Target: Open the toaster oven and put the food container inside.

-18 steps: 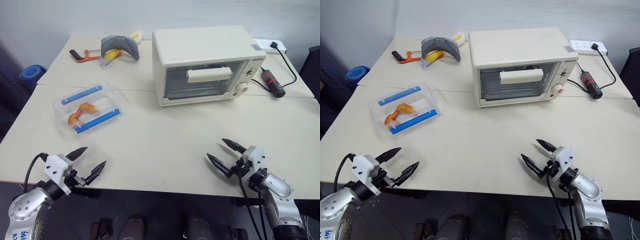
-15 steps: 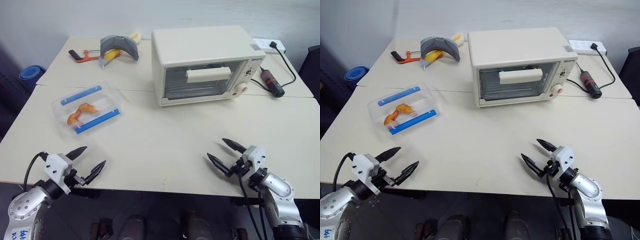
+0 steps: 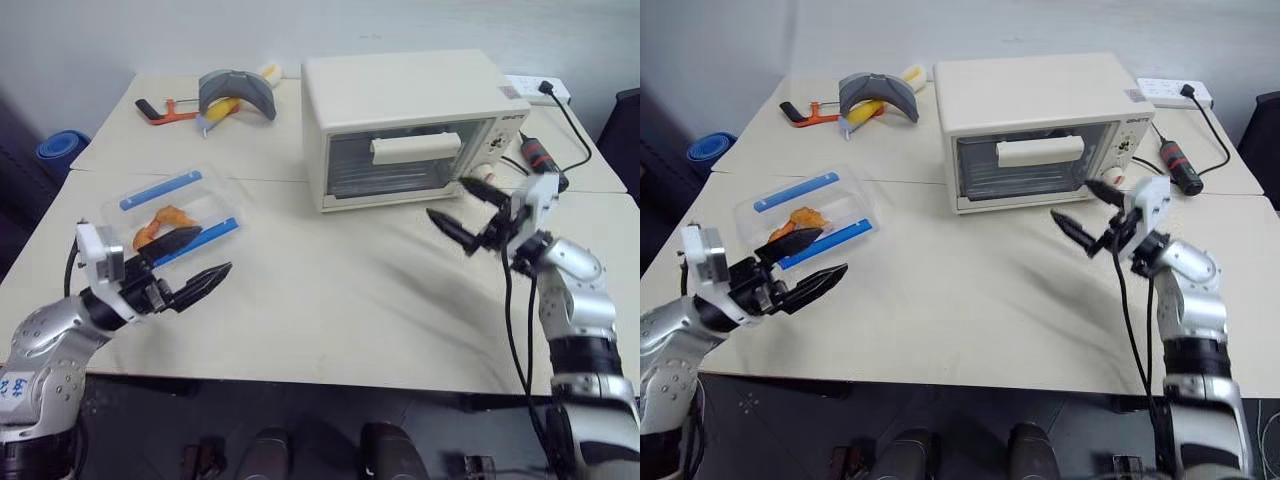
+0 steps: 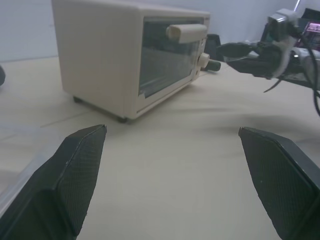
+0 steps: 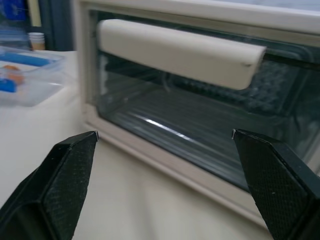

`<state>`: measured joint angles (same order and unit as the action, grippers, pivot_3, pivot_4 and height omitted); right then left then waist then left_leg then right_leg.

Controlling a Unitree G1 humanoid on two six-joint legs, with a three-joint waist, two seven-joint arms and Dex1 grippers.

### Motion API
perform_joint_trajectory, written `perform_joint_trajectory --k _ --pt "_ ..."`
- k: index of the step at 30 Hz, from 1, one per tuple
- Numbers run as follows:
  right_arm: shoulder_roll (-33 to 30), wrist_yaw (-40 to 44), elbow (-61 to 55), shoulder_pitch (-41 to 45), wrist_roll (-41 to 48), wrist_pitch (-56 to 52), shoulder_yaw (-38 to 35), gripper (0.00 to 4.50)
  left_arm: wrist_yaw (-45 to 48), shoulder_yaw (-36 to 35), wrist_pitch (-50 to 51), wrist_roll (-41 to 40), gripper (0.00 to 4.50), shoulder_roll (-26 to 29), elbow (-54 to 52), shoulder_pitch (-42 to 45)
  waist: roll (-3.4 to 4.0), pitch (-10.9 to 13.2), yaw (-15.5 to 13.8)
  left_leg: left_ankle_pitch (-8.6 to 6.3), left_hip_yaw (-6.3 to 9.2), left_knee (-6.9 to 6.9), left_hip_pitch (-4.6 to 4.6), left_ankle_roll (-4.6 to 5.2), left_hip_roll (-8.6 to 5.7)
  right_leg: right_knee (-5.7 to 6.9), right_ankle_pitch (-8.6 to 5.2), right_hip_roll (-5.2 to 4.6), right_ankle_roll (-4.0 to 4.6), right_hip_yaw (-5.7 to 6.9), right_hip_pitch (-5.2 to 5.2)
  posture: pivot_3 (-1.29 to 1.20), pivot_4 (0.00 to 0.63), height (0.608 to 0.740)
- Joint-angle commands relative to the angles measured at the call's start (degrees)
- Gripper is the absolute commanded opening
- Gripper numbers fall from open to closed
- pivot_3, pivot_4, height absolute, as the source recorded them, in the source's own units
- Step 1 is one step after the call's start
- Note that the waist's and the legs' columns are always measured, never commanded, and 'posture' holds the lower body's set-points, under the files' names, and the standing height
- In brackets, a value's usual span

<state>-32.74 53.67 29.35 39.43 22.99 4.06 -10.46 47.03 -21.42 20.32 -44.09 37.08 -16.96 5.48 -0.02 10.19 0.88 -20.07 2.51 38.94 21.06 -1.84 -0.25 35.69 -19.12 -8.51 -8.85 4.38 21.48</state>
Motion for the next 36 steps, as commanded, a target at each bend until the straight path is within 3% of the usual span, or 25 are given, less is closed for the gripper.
perform_joint_trajectory --k 1,9,18,22,27,33,36 --pt "0.6 -1.0 5.8 5.8 -2.2 4.1 -0.4 4.47 0.1 0.4 -0.6 0.7 4.5 -0.4 0.3 0.4 0.0 0.0 0.5 0.0 0.01 -0.06 0.01 0.0 0.0 -0.03 0.0 0.0 0.0 0.02 0.01 0.0 0.15 0.74" --pt "3.1 6.4 1.6 7.1 0.9 2.7 0.3 4.47 -0.3 1.3 -0.4 2.3 4.5 -1.3 1.1 0.0 0.01 0.0 1.0 0.01 0.02 -0.1 0.01 -0.02 0.03 -0.04 0.0 0.01 0.0 0.04 0.03 0.0 0.15 0.74" --pt "-1.6 12.0 -13.2 -6.8 0.8 0.3 1.6 4.47 -0.3 3.6 0.1 4.0 4.5 -2.1 4.1 3.8 0.03 0.0 0.9 0.01 -0.02 -0.09 0.01 -0.02 0.03 -0.02 0.0 0.02 0.0 0.02 0.04 0.0 0.15 0.74" --pt "-2.1 11.4 -15.0 -10.7 -0.2 2.1 1.0 4.5 -4.6 6.6 -1.5 7.0 3.66 -5.9 11.3 14.8 0.04 0.0 0.7 0.01 -0.02 -0.03 0.02 -0.02 0.02 0.01 0.0 0.02 0.0 0.02 0.04 0.0 0.15 0.74" --pt "-1.7 10.0 -13.9 -10.0 -1.0 3.9 0.7 4.5 -5.1 13.4 -6.4 13.7 2.12 -13.6 23.0 28.4 0.02 0.0 0.6 0.01 -0.02 0.05 0.05 -0.02 -0.04 0.02 0.02 0.0 -0.04 0.04 0.02 0.0 0.15 0.74" --pt "-2.0 9.5 -12.2 -9.4 -1.5 5.5 0.5 4.5 -4.1 17.8 -15.0 20.7 0.2 -20.3 37.9 38.9 0.02 0.0 0.9 0.01 -0.09 -0.04 0.04 -0.02 -0.03 -0.02 0.02 0.02 -0.04 0.07 0.06 0.0 0.15 0.74" --pt "-2.1 9.0 -12.0 -10.1 -1.4 6.2 0.0 4.5 -3.9 18.4 -18.6 22.4 0.03 -23.1 44.5 43.0 0.0 0.0 0.7 0.01 -0.08 0.01 0.07 -0.01 -0.04 -0.01 0.02 0.02 -0.05 0.08 0.06 0.0 0.15 0.74"
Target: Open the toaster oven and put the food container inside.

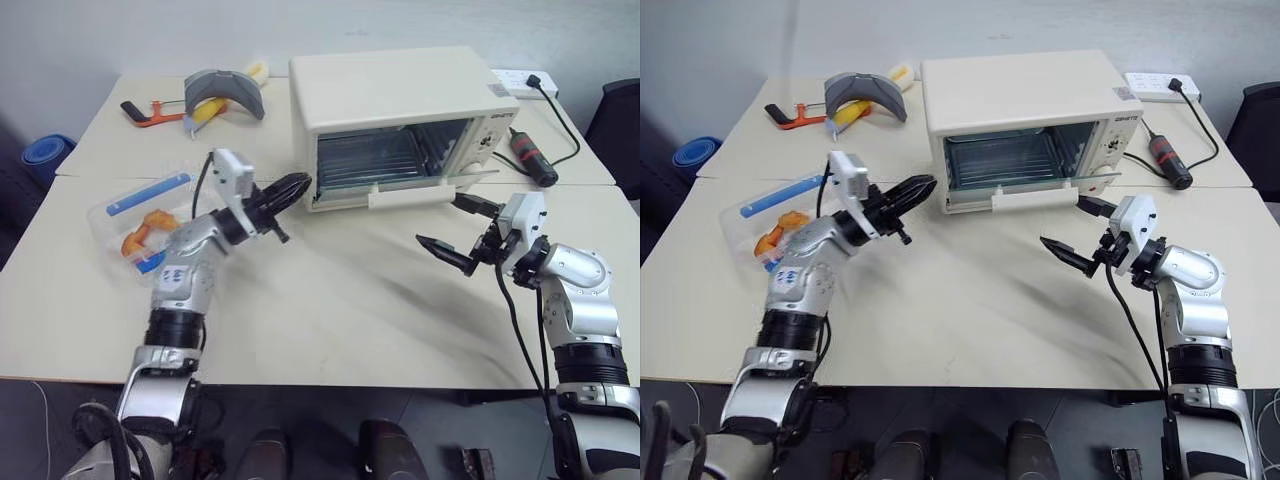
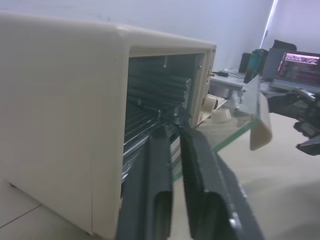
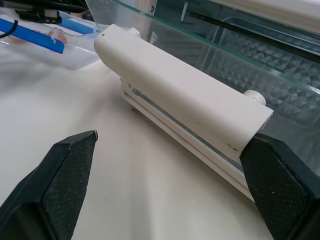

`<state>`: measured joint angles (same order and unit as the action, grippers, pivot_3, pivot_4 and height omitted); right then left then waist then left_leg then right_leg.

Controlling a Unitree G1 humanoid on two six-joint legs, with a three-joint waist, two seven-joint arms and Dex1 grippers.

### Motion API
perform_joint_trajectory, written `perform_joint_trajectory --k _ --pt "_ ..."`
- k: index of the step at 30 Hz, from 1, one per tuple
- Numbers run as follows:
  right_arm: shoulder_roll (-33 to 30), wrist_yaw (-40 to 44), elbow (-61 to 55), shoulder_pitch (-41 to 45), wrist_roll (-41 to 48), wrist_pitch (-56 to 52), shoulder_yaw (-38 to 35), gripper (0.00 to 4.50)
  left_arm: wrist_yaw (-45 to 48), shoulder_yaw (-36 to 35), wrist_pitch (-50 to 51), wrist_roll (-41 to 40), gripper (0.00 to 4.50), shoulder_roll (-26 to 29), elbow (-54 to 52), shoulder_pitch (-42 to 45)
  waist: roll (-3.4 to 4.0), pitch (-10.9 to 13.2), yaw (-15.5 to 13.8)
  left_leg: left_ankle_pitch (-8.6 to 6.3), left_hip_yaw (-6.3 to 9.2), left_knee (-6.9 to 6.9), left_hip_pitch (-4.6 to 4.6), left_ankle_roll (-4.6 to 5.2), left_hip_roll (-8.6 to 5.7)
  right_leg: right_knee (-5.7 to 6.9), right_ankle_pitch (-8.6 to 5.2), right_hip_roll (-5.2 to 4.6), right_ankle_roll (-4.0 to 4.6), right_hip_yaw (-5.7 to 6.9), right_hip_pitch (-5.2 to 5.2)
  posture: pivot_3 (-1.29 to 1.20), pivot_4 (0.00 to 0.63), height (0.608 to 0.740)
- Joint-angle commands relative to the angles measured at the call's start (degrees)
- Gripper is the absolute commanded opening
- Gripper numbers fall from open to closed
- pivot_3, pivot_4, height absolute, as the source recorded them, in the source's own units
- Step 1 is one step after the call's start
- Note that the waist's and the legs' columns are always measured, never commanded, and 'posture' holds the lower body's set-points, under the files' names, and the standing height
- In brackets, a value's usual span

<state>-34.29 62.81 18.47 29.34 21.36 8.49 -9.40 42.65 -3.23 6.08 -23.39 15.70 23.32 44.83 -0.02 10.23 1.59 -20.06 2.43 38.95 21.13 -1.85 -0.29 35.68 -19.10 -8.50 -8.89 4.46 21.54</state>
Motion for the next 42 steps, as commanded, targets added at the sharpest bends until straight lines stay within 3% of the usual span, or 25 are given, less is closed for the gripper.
perform_joint_trajectory --k 1,6,13,19,25,28,32,35,37,39,42 --pt "-0.7 -0.3 -1.2 -0.5 0.3 1.9 -1.3 4.5 0.8 0.3 -5.3 2.2 0.03 -2.4 5.7 4.5 0.0 0.0 -0.1 0.0 0.0 0.02 0.01 0.0 -0.01 0.0 0.0 0.0 -0.01 0.0 0.0 0.0 0.15 0.74" --pt "-2.2 -2.4 -2.6 -5.6 0.2 3.6 -4.1 4.5 4.8 1.9 -8.0 3.5 0.03 -4.9 9.1 6.2 -0.01 0.0 -0.2 0.0 0.0 0.02 0.02 0.01 -0.01 0.0 0.01 -0.01 -0.01 0.01 0.0 0.0 0.15 0.74" --pt "-2.4 -11.2 -4.8 -15.7 4.0 3.2 -15.3 4.5 6.4 1.6 -6.8 3.1 0.03 -5.8 8.7 5.5 -0.04 0.0 -1.5 0.0 0.0 0.1 0.05 0.02 -0.03 0.03 0.02 -0.02 -0.04 0.01 -0.01 0.0 0.15 0.74" --pt "-4.1 -11.2 -12.6 -32.5 3.8 4.7 -22.4 4.5 10.4 7.2 -6.7 8.7 0.03 -3.8 8.5 2.9 -0.03 0.0 -2.7 0.0 -0.03 -0.01 0.02 0.03 -0.04 -0.07 0.02 -0.02 -0.04 0.01 -0.03 0.0 0.15 0.74" --pt "-5.3 -9.3 -23.7 -40.7 6.3 1.7 -22.6 4.5 7.4 7.1 1.4 8.4 0.03 -2.4 -1.4 -3.0 0.0 0.0 -2.3 0.01 -0.14 0.1 -0.04 0.06 -0.02 0.07 0.04 -0.02 -0.06 -0.11 -0.04 0.0 0.15 0.74" --pt "-5.9 -8.6 -25.4 -40.4 8.1 -0.8 -21.9 4.5 7.4 9.0 2.4 11.4 0.03 0.8 -6.2 -6.9 0.01 0.0 -2.0 0.01 -0.13 0.09 -0.06 0.06 -0.01 0.07 0.04 -0.02 -0.06 -0.13 -0.04 0.0 0.15 0.74" --pt "-5.5 -8.3 -29.2 -37.5 7.4 -2.9 -16.0 4.5 6.7 6.7 9.4 7.8 0.03 4.2 -16.3 -12.8 0.01 0.0 -1.9 0.01 -0.09 0.12 -0.05 0.06 -0.01 0.06 0.04 -0.02 -0.06 -0.12 -0.06 0.0 0.15 0.74" --pt "-4.5 -6.2 -32.4 -35.9 9.4 -5.1 -10.8 4.5 6.9 5.3 11.0 8.1 0.89 8.7 -23.5 -18.9 0.03 0.0 -1.8 0.02 0.01 0.1 -0.05 0.04 0.03 0.07 0.03 -0.01 -0.06 -0.1 -0.06 0.0 0.15 0.74" --pt "-3.6 -5.3 -33.8 -34.2 10.3 -6.0 -7.6 4.5 5.4 0.8 13.4 3.6 1.47 9.4 -28.2 -22.9 0.03 0.0 -1.6 0.02 0.03 0.06 -0.06 0.04 0.03 0.05 0.03 -0.01 -0.05 -0.09 -0.06 0.0 0.15 0.74" --pt "-2.5 -5.1 -34.0 -31.0 10.4 -6.8 -4.4 4.5 3.5 -8.2 15.6 -2.3 2.16 10.6 -34.3 -29.7 0.02 0.0 -1.7 0.02 0.05 0.12 -0.02 0.04 0.02 0.03 0.03 -0.02 -0.05 -0.09 -0.07 0.0 0.15 0.74" --pt "-1.7 -4.1 -31.5 -26.5 10.7 -7.8 -2.2 4.5 1.5 -20.4 18.0 -7.4 2.78 12.9 -39.4 -40.8 0.03 0.0 -0.9 0.01 0.13 0.06 -0.1 0.04 0.1 0.01 0.03 -0.01 -0.05 -0.2 -0.07 0.0 0.15 0.74"
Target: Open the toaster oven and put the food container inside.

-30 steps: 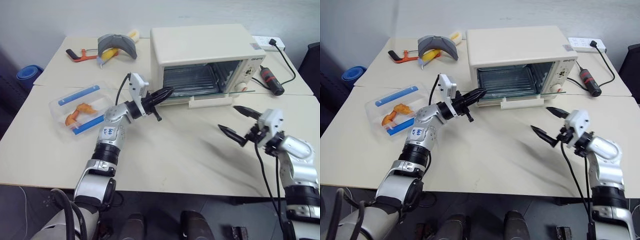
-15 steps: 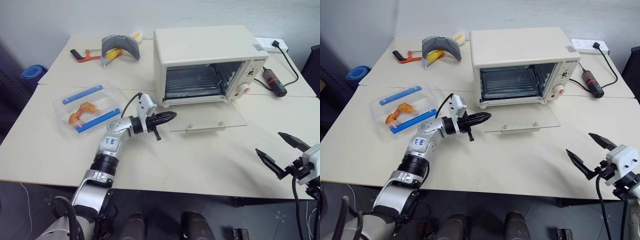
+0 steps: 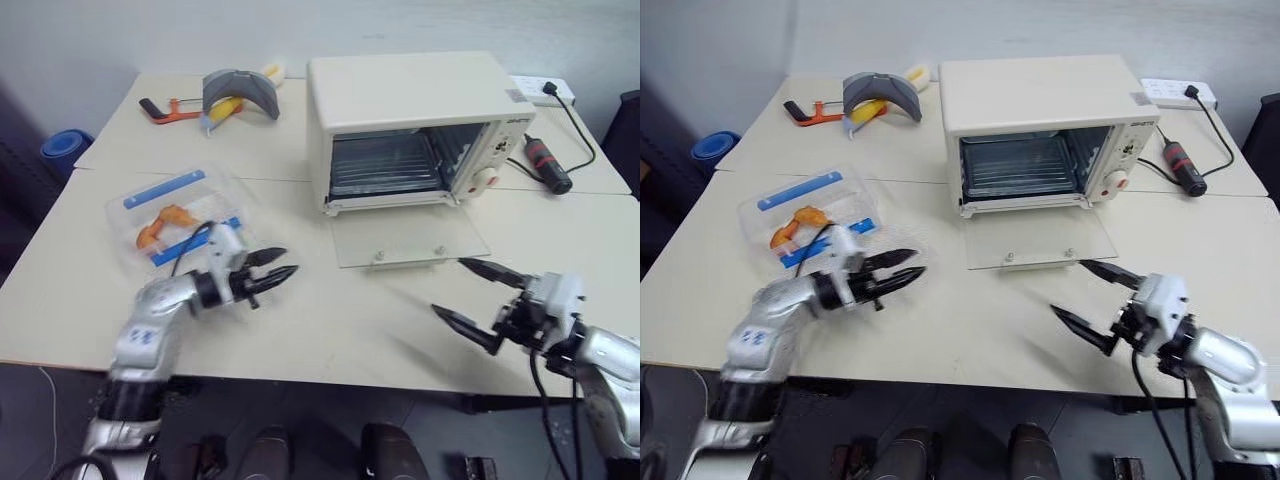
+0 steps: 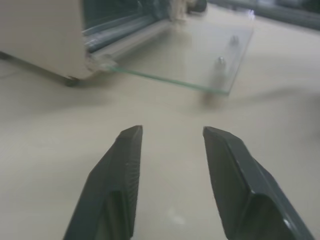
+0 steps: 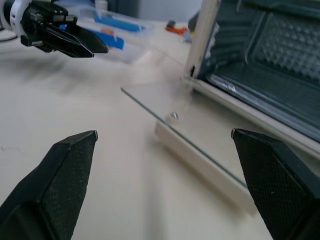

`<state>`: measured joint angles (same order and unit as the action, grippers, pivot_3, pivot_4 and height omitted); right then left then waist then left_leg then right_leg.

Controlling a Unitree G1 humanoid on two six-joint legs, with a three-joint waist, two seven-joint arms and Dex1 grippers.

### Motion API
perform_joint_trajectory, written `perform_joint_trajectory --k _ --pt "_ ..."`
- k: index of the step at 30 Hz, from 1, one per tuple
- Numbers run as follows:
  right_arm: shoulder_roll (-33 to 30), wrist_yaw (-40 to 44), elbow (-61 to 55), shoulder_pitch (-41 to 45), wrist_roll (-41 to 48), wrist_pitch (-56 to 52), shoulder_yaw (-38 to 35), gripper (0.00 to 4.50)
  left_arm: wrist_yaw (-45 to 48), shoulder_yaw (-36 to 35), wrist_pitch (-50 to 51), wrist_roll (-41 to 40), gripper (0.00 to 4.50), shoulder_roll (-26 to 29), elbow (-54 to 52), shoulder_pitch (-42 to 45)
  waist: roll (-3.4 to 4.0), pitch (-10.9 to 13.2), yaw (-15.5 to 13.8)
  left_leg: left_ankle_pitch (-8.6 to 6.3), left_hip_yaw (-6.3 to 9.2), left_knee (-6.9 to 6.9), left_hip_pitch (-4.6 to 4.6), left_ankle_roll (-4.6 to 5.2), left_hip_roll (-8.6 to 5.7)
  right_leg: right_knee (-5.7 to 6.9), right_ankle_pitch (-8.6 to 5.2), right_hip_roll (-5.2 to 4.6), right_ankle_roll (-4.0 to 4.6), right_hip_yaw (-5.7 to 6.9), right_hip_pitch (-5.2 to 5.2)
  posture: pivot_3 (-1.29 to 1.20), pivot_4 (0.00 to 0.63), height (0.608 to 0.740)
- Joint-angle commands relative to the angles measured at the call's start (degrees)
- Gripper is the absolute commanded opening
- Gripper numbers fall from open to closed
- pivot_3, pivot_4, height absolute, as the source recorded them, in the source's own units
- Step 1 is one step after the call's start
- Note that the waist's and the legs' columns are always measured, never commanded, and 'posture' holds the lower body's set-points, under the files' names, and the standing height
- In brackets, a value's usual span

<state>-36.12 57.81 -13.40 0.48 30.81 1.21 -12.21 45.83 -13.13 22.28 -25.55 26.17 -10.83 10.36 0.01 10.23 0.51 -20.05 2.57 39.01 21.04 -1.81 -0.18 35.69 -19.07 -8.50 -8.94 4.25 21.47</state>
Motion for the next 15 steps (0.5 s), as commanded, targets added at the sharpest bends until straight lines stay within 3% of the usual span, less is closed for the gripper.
perform_joint_trajectory --k 1,5,6,10,15 --pt "0.2 1.4 1.4 3.2 1.1 -0.2 0.9 4.5 -1.4 -13.3 1.5 -5.6 3.14 3.3 -5.6 -9.8 0.01 0.0 0.2 0.0 -0.01 -0.06 -0.01 -0.02 0.01 0.0 -0.02 0.04 0.03 0.06 0.02 0.0 0.15 0.74" --pt "-0.2 4.2 2.2 4.8 2.1 -0.6 1.2 4.5 -6.0 -27.8 4.6 -13.9 4.38 3.3 -6.8 -18.0 -0.01 0.0 -1.3 -0.02 0.06 0.04 0.06 0.01 -0.07 -0.08 -0.02 -0.04 0.04 0.11 -0.07 0.0 0.15 0.74" --pt "-0.1 4.7 1.9 5.2 2.5 -0.6 1.2 4.5 -6.4 -32.4 4.9 -14.8 4.47 3.8 -6.5 -21.2 -0.06 0.0 -1.6 -0.04 0.06 0.08 0.06 0.04 -0.07 -0.1 -0.02 -0.05 0.04 0.11 -0.11 0.0 0.15 0.74" --pt "0.2 5.7 1.4 5.9 2.1 -0.3 2.2 4.5 -8.5 -40.8 9.5 -14.8 4.47 7.6 -1.1 -30.0 -0.13 0.0 -1.6 -0.08 0.03 -0.02 0.02 0.02 -0.06 -0.18 -0.01 -0.02 0.05 0.1 -0.12 0.0 0.15 0.74" --pt "1.2 3.6 0.0 6.4 1.1 0.8 1.7 4.5 -12.5 -40.4 21.2 -19.0 4.47 18.1 3.1 -22.8 -0.26 0.0 -2.6 -0.06 0.11 0.07 0.01 0.03 -0.11 -0.15 -0.01 -0.03 0.06 0.14 -0.14 0.0 0.15 0.74"
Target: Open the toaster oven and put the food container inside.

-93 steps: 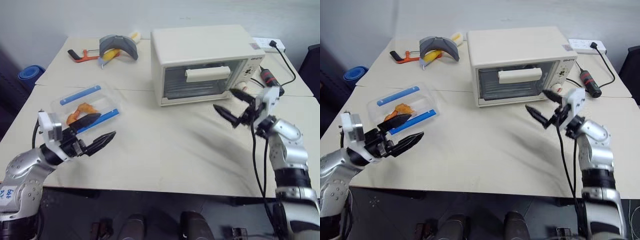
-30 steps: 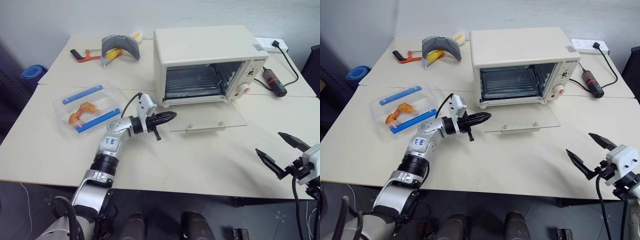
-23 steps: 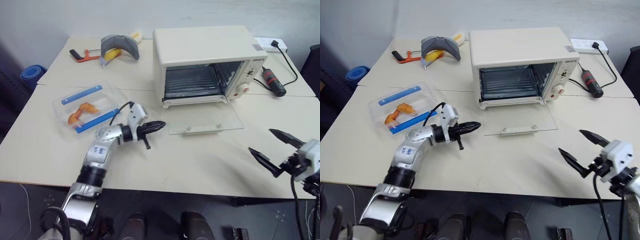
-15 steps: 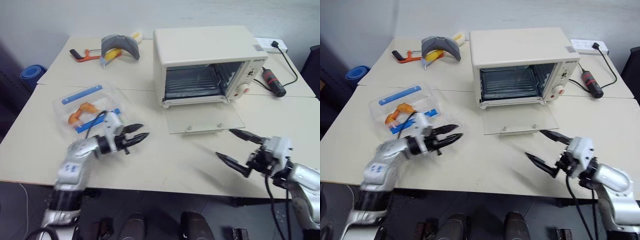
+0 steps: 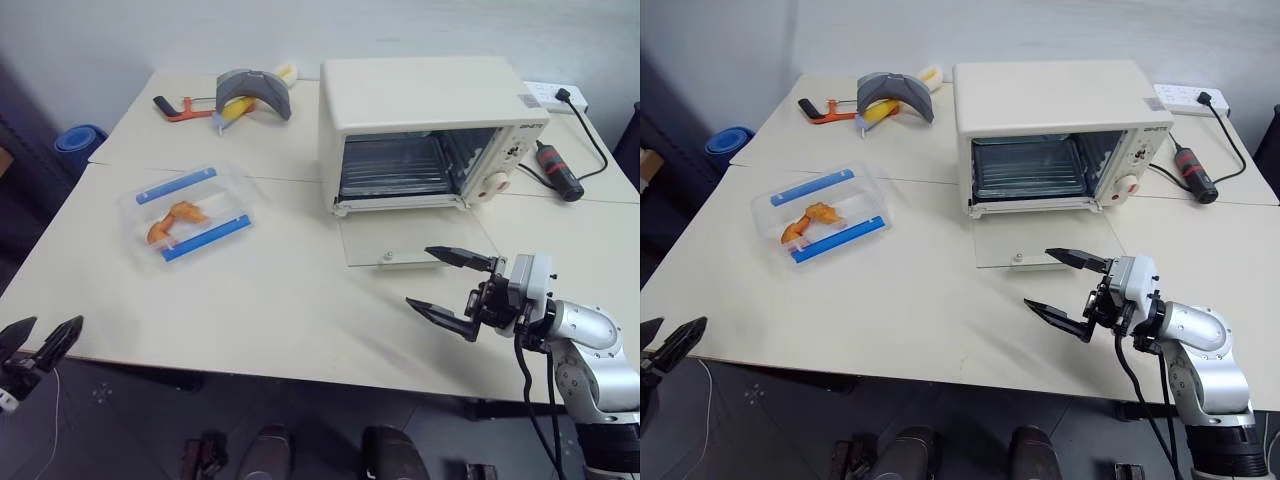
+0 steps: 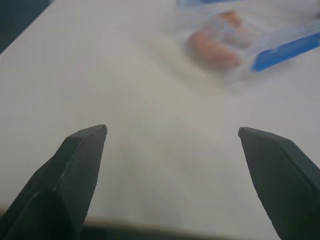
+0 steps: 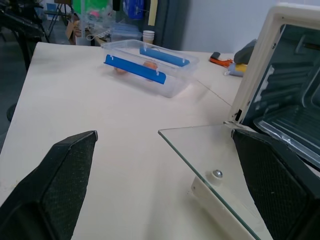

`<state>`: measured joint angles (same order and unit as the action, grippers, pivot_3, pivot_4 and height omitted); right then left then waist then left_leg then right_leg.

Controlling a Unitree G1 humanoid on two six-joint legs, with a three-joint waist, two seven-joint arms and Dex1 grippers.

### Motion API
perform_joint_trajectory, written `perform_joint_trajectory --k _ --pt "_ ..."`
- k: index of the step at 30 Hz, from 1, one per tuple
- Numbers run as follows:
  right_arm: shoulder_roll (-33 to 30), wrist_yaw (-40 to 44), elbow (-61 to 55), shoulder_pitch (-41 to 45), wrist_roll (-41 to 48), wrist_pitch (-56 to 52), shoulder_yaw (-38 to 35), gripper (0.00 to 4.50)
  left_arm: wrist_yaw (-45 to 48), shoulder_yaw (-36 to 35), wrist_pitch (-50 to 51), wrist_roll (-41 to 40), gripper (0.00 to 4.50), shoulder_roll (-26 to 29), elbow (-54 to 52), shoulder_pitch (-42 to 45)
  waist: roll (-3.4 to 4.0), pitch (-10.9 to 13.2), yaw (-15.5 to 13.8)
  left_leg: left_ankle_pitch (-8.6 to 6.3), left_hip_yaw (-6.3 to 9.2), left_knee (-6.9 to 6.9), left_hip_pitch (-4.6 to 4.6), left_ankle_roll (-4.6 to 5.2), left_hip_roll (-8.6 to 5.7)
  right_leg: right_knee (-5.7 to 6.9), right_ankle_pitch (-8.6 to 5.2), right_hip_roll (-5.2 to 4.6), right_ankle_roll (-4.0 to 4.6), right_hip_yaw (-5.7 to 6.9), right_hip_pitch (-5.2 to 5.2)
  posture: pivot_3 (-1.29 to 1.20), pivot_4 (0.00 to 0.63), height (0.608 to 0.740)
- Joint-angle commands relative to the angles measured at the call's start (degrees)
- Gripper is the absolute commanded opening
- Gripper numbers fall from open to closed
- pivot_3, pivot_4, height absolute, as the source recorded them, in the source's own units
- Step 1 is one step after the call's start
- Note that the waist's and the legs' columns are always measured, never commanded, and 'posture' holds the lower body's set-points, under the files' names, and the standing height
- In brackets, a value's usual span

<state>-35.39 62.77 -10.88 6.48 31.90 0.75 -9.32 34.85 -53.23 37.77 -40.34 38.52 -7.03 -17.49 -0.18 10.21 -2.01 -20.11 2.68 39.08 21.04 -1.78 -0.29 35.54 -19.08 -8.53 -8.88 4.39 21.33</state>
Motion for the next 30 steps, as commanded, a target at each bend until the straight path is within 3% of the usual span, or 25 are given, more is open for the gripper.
perform_joint_trajectory --k 1,4,8,14,19,23,30 --pt "0.7 -2.1 -3.2 0.4 0.0 1.3 -1.4 4.5 -3.1 0.3 9.5 -5.3 4.47 8.5 -0.1 8.0 -0.17 0.0 -0.2 0.0 0.03 0.0 0.0 -0.01 0.01 0.04 0.0 0.01 0.01 0.01 0.01 0.0 0.15 0.74" --pt "0.7 -3.5 -5.6 0.2 0.4 1.0 -1.7 4.5 -7.1 3.6 22.2 -8.7 4.47 15.7 2.8 17.7 -0.21 0.0 0.4 0.01 0.06 -0.01 0.03 -0.02 0.01 0.23 0.0 0.01 0.03 -0.02 0.07 0.0 0.15 0.74" --pt "0.9 -4.1 -9.0 -0.7 1.0 0.6 -0.8 4.5 -15.9 15.5 37.3 -5.6 4.47 22.1 12.7 37.1 -0.09 0.0 1.8 0.0 -0.07 -0.22 -0.06 -0.02 -0.01 0.27 0.0 0.02 0.03 -0.1 0.2 0.0 0.15 0.74" --pt "1.1 -4.3 -9.6 -2.0 0.7 1.2 -0.6 4.5 -19.9 28.8 38.1 4.4 4.47 22.5 27.4 54.3 -0.12 0.0 3.8 0.06 -0.19 -0.44 -0.17 -0.12 0.02 0.34 0.0 0.09 0.02 -0.09 0.28 0.0 0.15 0.74" --pt "0.7 -4.0 -10.6 -3.9 0.9 2.4 -1.9 4.5 -16.4 36.8 35.4 9.5 4.47 20.0 36.9 63.7 -0.13 0.0 3.5 0.07 -0.27 -0.46 -0.24 -0.14 0.0 0.34 0.0 0.08 0.02 -0.08 0.28 0.0 0.15 0.74" --pt "0.9 -4.5 -12.2 -5.2 1.2 2.7 -1.9 4.5 -12.8 39.6 34.1 12.1 3.58 20.4 40.6 65.0 -0.14 0.0 3.6 0.07 -0.28 -0.44 -0.25 -0.14 0.0 0.34 0.0 0.07 0.02 -0.09 0.27 0.0 0.15 0.74" --pt "3.2 -5.0 -14.8 -5.0 0.9 3.6 1.3 4.5 -15.0 35.1 32.5 14.0 1.52 18.5 45.2 66.9 -0.15 0.0 3.6 0.07 -0.29 -0.4 -0.26 -0.14 0.01 0.37 0.0 0.07 0.02 -0.08 0.27 0.0 0.15 0.74"
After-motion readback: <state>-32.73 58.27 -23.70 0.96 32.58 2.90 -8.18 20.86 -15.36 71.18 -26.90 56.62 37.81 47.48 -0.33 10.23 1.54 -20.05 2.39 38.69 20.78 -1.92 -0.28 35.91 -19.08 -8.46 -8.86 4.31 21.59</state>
